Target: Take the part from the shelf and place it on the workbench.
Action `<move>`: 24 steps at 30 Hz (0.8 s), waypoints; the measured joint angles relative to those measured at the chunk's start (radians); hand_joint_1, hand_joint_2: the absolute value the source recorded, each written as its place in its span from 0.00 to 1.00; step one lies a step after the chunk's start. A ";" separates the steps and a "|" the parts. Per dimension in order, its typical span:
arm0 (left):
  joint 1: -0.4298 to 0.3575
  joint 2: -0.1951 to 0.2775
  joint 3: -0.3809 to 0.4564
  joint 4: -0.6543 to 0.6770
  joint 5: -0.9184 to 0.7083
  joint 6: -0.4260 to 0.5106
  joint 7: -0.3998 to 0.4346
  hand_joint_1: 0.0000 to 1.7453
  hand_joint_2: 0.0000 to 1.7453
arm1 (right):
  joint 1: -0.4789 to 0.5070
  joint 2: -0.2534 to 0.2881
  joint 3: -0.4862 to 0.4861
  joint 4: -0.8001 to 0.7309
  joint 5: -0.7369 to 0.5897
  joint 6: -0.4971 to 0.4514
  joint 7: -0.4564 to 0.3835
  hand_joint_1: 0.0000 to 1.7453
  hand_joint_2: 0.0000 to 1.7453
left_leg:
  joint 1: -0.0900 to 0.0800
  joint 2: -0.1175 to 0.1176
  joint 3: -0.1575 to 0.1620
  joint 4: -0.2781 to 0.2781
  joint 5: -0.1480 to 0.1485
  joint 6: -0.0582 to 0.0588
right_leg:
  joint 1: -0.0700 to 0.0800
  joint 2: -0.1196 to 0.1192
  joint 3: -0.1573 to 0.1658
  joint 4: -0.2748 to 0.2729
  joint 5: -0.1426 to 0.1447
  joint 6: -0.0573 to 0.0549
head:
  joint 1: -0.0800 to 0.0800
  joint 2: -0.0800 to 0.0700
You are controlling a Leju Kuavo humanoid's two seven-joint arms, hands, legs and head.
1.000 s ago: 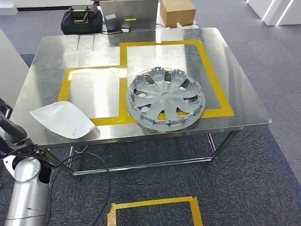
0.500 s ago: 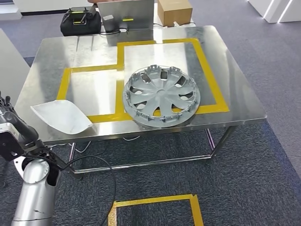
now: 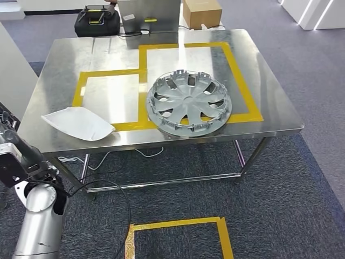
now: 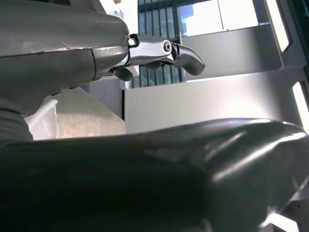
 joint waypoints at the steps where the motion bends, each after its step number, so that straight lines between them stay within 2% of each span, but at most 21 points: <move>1: 0.000 -0.001 -0.001 0.000 0.000 0.001 0.000 0.00 0.00 | 0.000 0.000 0.000 0.000 0.000 0.000 0.000 0.00 0.00 | 0.002 0.001 -0.009 -0.004 0.010 0.006 | 0.000 0.001 -0.016 0.040 -0.039 0.004 | 0.002 0.000; 3: 0.001 -0.002 -0.001 0.000 -0.001 0.003 0.000 0.00 0.00 | 0.000 0.000 0.000 0.000 0.000 0.000 0.000 0.00 0.00 | 0.000 0.002 -0.032 -0.003 0.027 0.012 | -0.001 0.001 -0.051 0.166 -0.131 0.009 | 0.006 0.000; 4: 0.002 -0.002 -0.001 0.000 -0.001 0.004 0.000 0.00 0.00 | 0.000 0.000 0.000 0.000 0.000 0.000 0.000 0.00 0.00 | -0.001 0.003 -0.044 -0.002 0.036 0.013 | -0.001 0.001 -0.061 0.222 -0.156 0.011 | 0.006 0.000; 5: 0.003 -0.002 -0.001 0.000 -0.001 0.005 0.000 0.00 0.00 | 0.000 0.000 0.000 0.000 0.000 0.000 0.000 0.00 0.00 | -0.002 0.003 -0.056 -0.001 0.044 0.013 | -0.001 0.001 -0.058 0.253 -0.161 0.012 | 0.007 0.000; 6: 0.003 -0.002 -0.001 0.000 -0.001 0.006 0.000 0.00 0.00 | 0.000 0.000 0.000 0.000 0.000 0.000 0.000 0.00 0.00 | -0.003 0.003 -0.067 0.001 0.052 0.012 | -0.001 0.001 -0.039 0.248 -0.143 0.011 | 0.008 0.000; 7: 0.003 -0.002 -0.001 0.000 -0.001 0.007 0.000 0.00 0.00 | -0.001 0.000 0.000 0.000 0.000 0.000 0.000 0.00 0.00 | -0.003 0.003 -0.077 0.002 0.059 0.010 | -0.001 0.001 -0.002 0.207 -0.115 0.009 | 0.008 0.000; 8: 0.003 -0.002 -0.001 0.000 -0.001 0.008 0.000 0.00 0.00 | -0.002 0.000 0.000 0.000 0.000 0.000 0.000 0.00 0.00 | -0.003 0.003 -0.086 0.004 0.066 0.007 | -0.001 0.001 0.050 0.138 -0.090 0.006 | 0.008 0.000; 9: 0.003 -0.002 -0.001 -0.001 -0.001 0.009 0.000 0.00 0.00 | -0.004 0.000 0.000 0.000 0.000 0.000 0.000 0.00 0.00 | -0.005 0.002 -0.094 0.007 0.073 0.004 | 0.000 0.002 0.105 0.059 -0.078 0.003 | 0.008 0.000; 10: 0.003 -0.002 -0.001 -0.002 -0.001 0.010 0.000 0.00 0.00 | -0.006 0.000 0.000 0.000 0.000 0.000 0.000 0.00 0.00 | -0.006 0.002 -0.099 0.009 0.080 -0.001 | 0.001 0.003 0.148 -0.005 -0.077 0.000 | 0.007 0.000; 11: 0.003 -0.002 -0.001 -0.002 -0.002 0.011 -0.001 0.00 0.00 | -0.007 0.000 0.000 0.000 0.000 0.000 0.000 0.00 0.00 | -0.007 0.003 -0.103 0.009 0.088 -0.006 | 0.003 0.004 0.174 -0.047 -0.083 -0.003 | 0.007 0.000; 12: 0.003 -0.002 -0.001 -0.003 -0.002 0.012 -0.001 0.00 0.00 | -0.008 0.000 0.000 0.000 0.000 0.000 0.000 0.00 0.00 | -0.007 0.003 -0.106 0.008 0.097 -0.011 | 0.006 0.004 0.182 -0.064 -0.086 -0.006 | 0.006 0.000; 14: 0.004 -0.001 -0.001 -0.003 -0.003 0.013 -0.001 0.00 0.00 | -0.007 0.000 0.000 0.001 0.000 0.000 0.000 0.00 0.00 | -0.006 0.003 -0.113 0.008 0.101 -0.022 | 0.004 0.002 0.167 -0.069 -0.073 -0.019 | 0.006 0.000; 15: 0.004 0.000 -0.001 -0.003 -0.004 0.014 -0.001 0.00 0.00 | -0.007 0.000 0.000 0.001 0.000 0.000 0.001 0.00 0.00 | -0.005 0.002 -0.120 0.022 0.081 -0.027 | 0.002 0.000 0.159 -0.070 -0.063 -0.028 | 0.005 0.000; 16: 0.005 0.000 -0.001 -0.003 -0.004 0.014 -0.001 0.00 0.00 | -0.006 0.000 0.000 0.001 0.000 -0.001 0.001 0.00 0.00 | -0.004 0.002 -0.132 0.057 0.043 -0.033 | 0.000 -0.003 0.148 -0.072 -0.052 -0.037 | 0.004 0.000; 18: 0.006 0.002 0.000 -0.003 -0.004 0.014 -0.001 0.00 0.00 | -0.007 0.000 0.000 0.001 0.001 -0.001 0.001 0.00 0.00 | 0.000 0.001 -0.162 0.179 -0.055 -0.042 | 0.002 -0.006 0.124 -0.067 -0.033 -0.049 | 0.001 0.000; 19: 0.008 0.002 0.000 -0.003 -0.004 0.014 -0.001 0.00 0.00 | -0.007 0.000 0.000 0.001 0.001 0.000 0.001 0.00 0.00 | 0.001 0.001 -0.172 0.242 -0.087 -0.046 | 0.002 -0.007 0.109 -0.062 -0.024 -0.050 | 0.001 0.000; 20: 0.009 0.002 0.000 -0.003 -0.004 0.015 -0.001 0.00 0.00 | -0.007 0.000 0.000 0.001 0.001 0.000 0.000 0.00 0.00 | 0.002 0.001 -0.171 0.282 -0.099 -0.048 | 0.003 -0.008 0.093 -0.056 -0.017 -0.050 | 0.001 0.000; 21: 0.010 0.002 0.000 -0.003 -0.004 0.015 -0.001 0.00 0.00 | -0.007 0.000 0.000 0.001 0.001 0.000 0.000 0.00 0.00 | 0.003 0.001 -0.166 0.302 -0.099 -0.049 | 0.003 -0.008 0.081 -0.051 -0.012 -0.050 | 0.001 0.000; 24: 0.010 0.002 0.000 -0.003 -0.004 0.016 -0.001 0.00 0.00 | -0.007 0.000 0.000 0.001 0.001 0.000 0.000 0.00 0.00 | 0.004 0.001 -0.153 0.302 -0.086 -0.049 | 0.003 -0.009 0.069 -0.045 -0.007 -0.050 | 0.001 0.000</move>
